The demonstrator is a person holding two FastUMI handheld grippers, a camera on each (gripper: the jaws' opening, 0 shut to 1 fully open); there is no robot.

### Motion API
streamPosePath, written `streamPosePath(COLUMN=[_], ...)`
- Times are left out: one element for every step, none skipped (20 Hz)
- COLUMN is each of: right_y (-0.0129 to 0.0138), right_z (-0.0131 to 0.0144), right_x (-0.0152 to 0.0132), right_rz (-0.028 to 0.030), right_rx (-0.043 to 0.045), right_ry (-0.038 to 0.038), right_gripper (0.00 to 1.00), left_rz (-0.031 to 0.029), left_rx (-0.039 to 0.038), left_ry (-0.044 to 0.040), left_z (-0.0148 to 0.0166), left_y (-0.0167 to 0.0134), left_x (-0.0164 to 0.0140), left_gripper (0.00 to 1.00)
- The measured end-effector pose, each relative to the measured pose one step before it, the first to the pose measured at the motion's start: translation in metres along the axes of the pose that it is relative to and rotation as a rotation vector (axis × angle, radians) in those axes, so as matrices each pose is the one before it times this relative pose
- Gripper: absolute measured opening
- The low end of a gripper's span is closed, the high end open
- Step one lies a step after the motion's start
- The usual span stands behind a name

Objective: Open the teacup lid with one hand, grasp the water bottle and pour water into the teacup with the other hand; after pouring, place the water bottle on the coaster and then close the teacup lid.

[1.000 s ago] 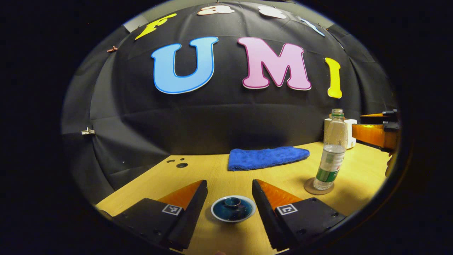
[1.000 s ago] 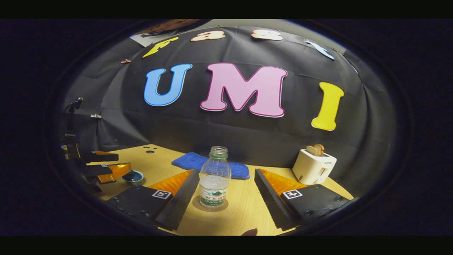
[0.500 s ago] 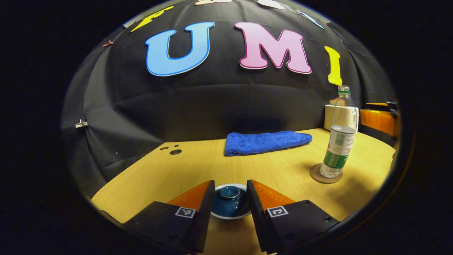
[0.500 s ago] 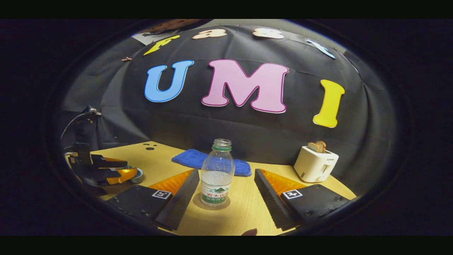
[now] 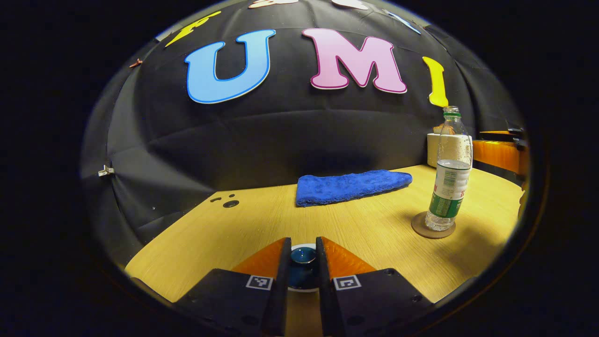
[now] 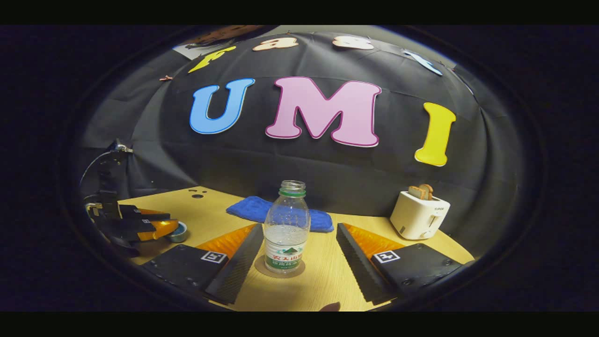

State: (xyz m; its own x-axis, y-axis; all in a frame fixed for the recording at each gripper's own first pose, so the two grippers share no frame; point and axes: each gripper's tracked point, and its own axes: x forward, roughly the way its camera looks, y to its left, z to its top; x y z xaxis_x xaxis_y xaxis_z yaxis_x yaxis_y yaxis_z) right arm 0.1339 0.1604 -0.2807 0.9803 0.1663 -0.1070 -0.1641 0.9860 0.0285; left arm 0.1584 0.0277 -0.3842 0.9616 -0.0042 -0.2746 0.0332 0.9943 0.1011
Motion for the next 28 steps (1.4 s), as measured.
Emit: streamPosePath(right_y=[0.00129, 0.00102, 0.00124, 0.00117, 0.00181, 0.00176, 0.00136, 0.00137, 0.0013, 0.00146, 0.00239, 0.00102, 0.00104, 0.00005, -0.0004, -0.00025, -0.00101, -0.00001, 0.00185, 0.00217, -0.00003, 0.00144, -0.00044, 0.00092, 0.00215, 0.003, 0.00481, 0.00837], right_z=[-0.00081, -0.00033, -0.00194, -0.00154, -0.00182, -0.00203, -0.0038, -0.00215, -0.00264, -0.00307, -0.00442, -0.00419, -0.00485, -0.0037, -0.00507, -0.00256, -0.00265, -0.00124, -0.00225, 0.00058, 0.0006, 0.00051, 0.00524, 0.00819, 0.00896, 0.005, 0.00357, 0.00326], right_x=[0.00092, 0.00111, 0.00097, 0.00218, 0.00169, 0.00201, 0.00258, 0.00266, 0.00306, 0.00401, 0.0037, 0.00404, 0.00369, 0.00442, 0.00478, 0.00416, 0.00461, 0.00374, 0.00395, -0.00159, 0.00202, 0.00085, -0.00046, -0.00298, -0.00188, 0.00128, -0.00024, 0.00061], right_rz=[0.00372, 0.00404, 0.00412, 0.00271, 0.0044, 0.00293, 0.0038, 0.00223, 0.00103, 0.00266, 0.0036, 0.00192, 0.00203, -0.00042, -0.0002, -0.00151, -0.00324, 0.00279, 0.01219, 0.00365, 0.00077, -0.00663, -0.01663, -0.01317, -0.00725, -0.00304, 0.00894, 0.01875], right_rx=[0.00113, 0.00116, 0.00082, 0.00005, 0.0011, -0.00056, -0.00016, -0.0002, -0.00026, 0.00233, 0.00401, 0.00526, 0.00519, 0.006, 0.00877, 0.00905, 0.00875, 0.01072, 0.01075, 0.01075, -0.00751, -0.02544, -0.04384, -0.0559, -0.06756, -0.07423, -0.07562, -0.0732], right_ry=[0.00074, 0.00107, 0.00148, 0.00285, 0.00359, 0.00481, 0.00551, 0.00146, -0.00023, 0.00276, 0.00653, 0.00609, 0.00383, 0.00497, 0.00616, 0.00282, 0.00057, 0.00099, 0.01177, 0.00748, 0.00887, 0.0126, -0.00168, -0.01211, -0.01285, -0.00468, -0.00193, -0.00454], right_gripper=[0.98, 0.98, 0.98, 0.97, 0.97, 0.98, 0.98, 0.98, 0.97, 0.97, 0.97, 0.97, 0.98, 0.98, 0.98, 0.98, 0.98, 0.98, 0.98, 0.87, 0.77, 0.76, 0.74, 0.74, 0.74, 0.74, 0.74, 0.74], left_rz=[-0.00095, 0.00312, 0.00075, -0.00398, -0.00159, 0.00019, 0.001, 0.00214, 0.00453, 0.00421, 0.00643, 0.00649, 0.00403, 0.00313, 0.00538, 0.00667, 0.00563, 0.00461, 0.00222, 0.00095, -0.00004, 0.00269, 0.00199, 0.00199, 0.00005, 0.00027, -0.00246, -0.00296], left_rx=[0.00301, 0.0014, -0.00306, -0.00666, -0.00554, -0.00253, -0.00211, -0.00659, -0.0093, -0.00919, -0.00482, -0.00057, -0.00165, -0.00485, -0.00543, -0.00236, -0.00014, 0.00118, 0.00188, 0.00216, 0.00199, 0.00079, -0.00073, -0.00134, -0.00387, -0.00518, -0.00725, -0.00909], left_ry=[-0.00201, -0.01127, -0.02058, -0.02192, -0.01643, -0.00817, -0.00101, -0.00015, 0.00045, 0.00323, 0.0059, 0.00727, 0.00767, 0.00416, 0.00164, 0.00056, -0.00113, -0.003, -0.00269, -0.0034, -0.0029, -0.00208, -0.00317, -0.00087, -0.00001, -0.00103, -0.00219, -0.00279], left_z=[-0.00003, 0.00588, 0.0072, 0.00966, 0.00724, 0.00665, 0.00165, 0.00252, 0.00242, 0.00058, -0.00238, -0.00137, -0.00321, -0.00065, -0.00137, 0.0003, -0.00057, 0.00151, -0.00005, 0.00144, 0.00025, 0.00175, -0.00024, 0.00191, 0.00014, 0.00131, 0.00131, 0.00165], left_y=[0.00015, 0.00083, 0.00076, -0.00054, 0.00026, 0.00145, 0.00303, 0.00253, 0.00284, 0.00336, 0.00429, 0.00377, 0.00315, 0.00276, 0.00382, 0.00279, 0.00263, 0.00161, 0.00126, 0.0008, 0.00096, 0.00081, 0.00081, 0.00098, 0.00068, 0.00109, 0.00068, 0.00145], left_x=[-0.00244, -0.00304, -0.00323, -0.00201, -0.00284, -0.00143, -0.0014, -0.00138, -0.00185, -0.00175, -0.00142, -0.0017, -0.00215, -0.00263, -0.00168, -0.0006, -0.00085, -0.00035, -0.00027, -0.00044, -0.00087, -0.00044, -0.00075, -0.00107, -0.00037, -0.00136, -0.00121, -0.00102], left_gripper=[0.26, 0.31, 0.31, 0.31, 0.31, 0.31, 0.31, 0.31, 0.31, 0.3, 0.3, 0.3, 0.3, 0.3, 0.3, 0.3, 0.3, 0.3, 0.3, 0.31, 0.31, 0.3, 0.3, 0.3, 0.3, 0.3, 0.3, 0.3])
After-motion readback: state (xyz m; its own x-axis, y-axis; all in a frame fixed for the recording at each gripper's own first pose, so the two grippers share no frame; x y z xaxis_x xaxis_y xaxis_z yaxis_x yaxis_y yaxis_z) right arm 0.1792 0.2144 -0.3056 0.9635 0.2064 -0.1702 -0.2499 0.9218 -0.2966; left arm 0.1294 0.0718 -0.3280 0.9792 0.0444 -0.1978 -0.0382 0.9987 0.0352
